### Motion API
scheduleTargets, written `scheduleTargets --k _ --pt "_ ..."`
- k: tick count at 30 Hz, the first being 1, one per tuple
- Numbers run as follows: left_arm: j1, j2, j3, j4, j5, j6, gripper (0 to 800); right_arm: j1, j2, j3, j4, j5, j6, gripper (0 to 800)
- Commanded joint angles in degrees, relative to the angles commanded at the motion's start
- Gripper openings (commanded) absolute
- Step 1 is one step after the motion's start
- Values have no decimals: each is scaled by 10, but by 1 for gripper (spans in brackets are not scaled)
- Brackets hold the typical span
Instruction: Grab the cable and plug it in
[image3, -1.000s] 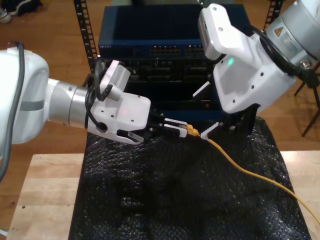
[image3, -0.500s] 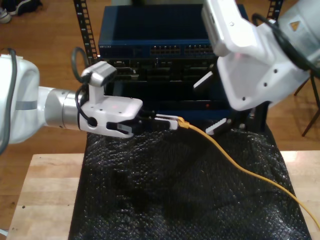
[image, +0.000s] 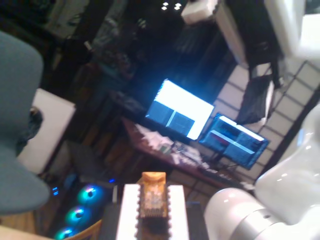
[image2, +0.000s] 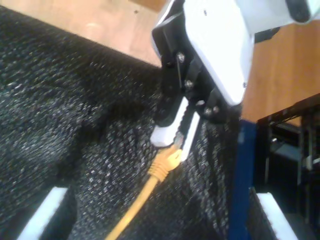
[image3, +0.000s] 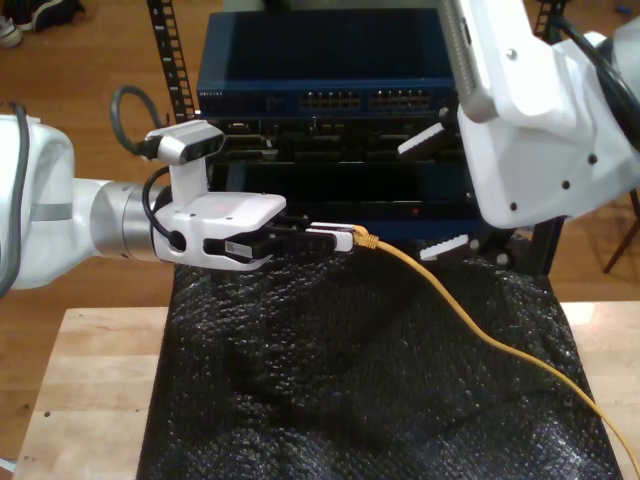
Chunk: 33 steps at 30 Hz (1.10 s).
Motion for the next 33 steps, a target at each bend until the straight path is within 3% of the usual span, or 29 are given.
scheduleTargets --k 11,28,33 --pt "24 33 -1 -25 74 -36 7 30 -8 4 13 -56 -29 760" --pt "35 47 -1 -43 96 -55 7 113 -18 67 11 -158 -55 768" --pt "37 66 -3 -47 124 -67 7 130 -18 76 11 -169 -59 768"
